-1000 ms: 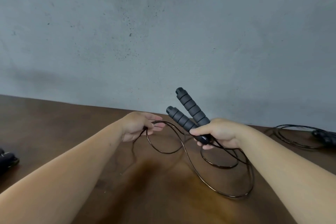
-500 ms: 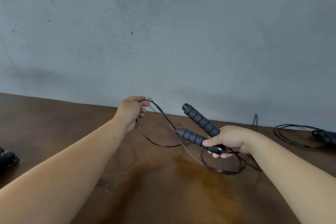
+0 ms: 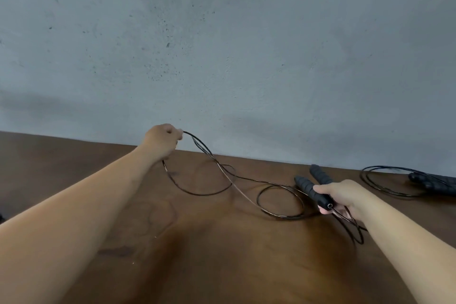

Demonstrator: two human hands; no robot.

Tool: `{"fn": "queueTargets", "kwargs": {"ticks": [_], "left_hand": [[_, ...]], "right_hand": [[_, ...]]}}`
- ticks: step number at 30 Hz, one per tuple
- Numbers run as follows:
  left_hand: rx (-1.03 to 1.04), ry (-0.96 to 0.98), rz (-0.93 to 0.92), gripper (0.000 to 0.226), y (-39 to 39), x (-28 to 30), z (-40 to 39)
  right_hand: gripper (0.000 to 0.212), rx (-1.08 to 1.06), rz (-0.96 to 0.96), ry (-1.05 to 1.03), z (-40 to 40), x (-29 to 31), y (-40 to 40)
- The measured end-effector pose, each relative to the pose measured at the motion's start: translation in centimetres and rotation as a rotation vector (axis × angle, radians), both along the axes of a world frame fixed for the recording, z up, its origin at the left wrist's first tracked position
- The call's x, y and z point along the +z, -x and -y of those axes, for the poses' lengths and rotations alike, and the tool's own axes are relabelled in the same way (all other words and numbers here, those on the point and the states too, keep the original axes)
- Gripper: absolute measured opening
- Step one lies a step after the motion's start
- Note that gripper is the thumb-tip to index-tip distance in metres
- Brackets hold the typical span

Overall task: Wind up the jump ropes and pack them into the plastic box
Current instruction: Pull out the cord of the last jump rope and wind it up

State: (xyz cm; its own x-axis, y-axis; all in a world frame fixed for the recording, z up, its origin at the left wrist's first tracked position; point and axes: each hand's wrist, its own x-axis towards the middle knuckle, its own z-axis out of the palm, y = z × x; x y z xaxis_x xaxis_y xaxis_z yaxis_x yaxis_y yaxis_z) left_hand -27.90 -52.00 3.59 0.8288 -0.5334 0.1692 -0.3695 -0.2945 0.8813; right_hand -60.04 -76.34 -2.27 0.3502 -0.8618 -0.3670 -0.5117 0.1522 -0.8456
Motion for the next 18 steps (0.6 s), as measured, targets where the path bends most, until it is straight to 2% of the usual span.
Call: {"fn": "queueTargets", "kwargs": {"ticks": [2,4,8,11,13,15,16,17,18], "left_hand": [[0.023,0.135,-0.165,0.022,0.2,0.5,0.0],[-0.03,0.159,-0.247,0.021,0.6,0.8,0.0],[-0.074,0.139,-0.22,0.019,1.9,0.8,0.2],[-0.093,0.153,-0.199,0.018,2.3,1.2,0.0],[-0.127,0.16,-0.168,0.017,2.2,1.7,-0.3],[-0.191,0.176,-0.147,0.019,2.2,2.5,-0.6],[-0.226,0.188,-0.139,0.019,2.3,2.9,-0.7],[-0.26,0.201,-0.131,0.02,2.5,3.2,-0.8],[-0.292,0.214,-0.122,0.02,2.7,3.6,-0.9]], "right_hand": [[0.036,-0.009,-0.061,0.0,0.2,-0.4,0.6],[0.037,-0.026,-0.106,0.0,0.4,-0.5,0.8],[0.034,0.019,-0.19,-0.034,-0.2,-0.2,0.8],[0.039,0.057,-0.281,0.008,-0.5,0.2,0.8],[0.058,0.118,-0.474,0.149,-0.7,0.4,0.6],[0.075,0.146,-0.813,0.467,-1.3,0.8,0.0],[0.071,0.126,-0.859,0.665,-2.0,1.2,-0.8],[0.06,0.136,-0.796,0.823,-2.9,1.8,-1.9],[0.049,0.196,-0.655,0.919,-3.8,2.5,-3.3]]}}
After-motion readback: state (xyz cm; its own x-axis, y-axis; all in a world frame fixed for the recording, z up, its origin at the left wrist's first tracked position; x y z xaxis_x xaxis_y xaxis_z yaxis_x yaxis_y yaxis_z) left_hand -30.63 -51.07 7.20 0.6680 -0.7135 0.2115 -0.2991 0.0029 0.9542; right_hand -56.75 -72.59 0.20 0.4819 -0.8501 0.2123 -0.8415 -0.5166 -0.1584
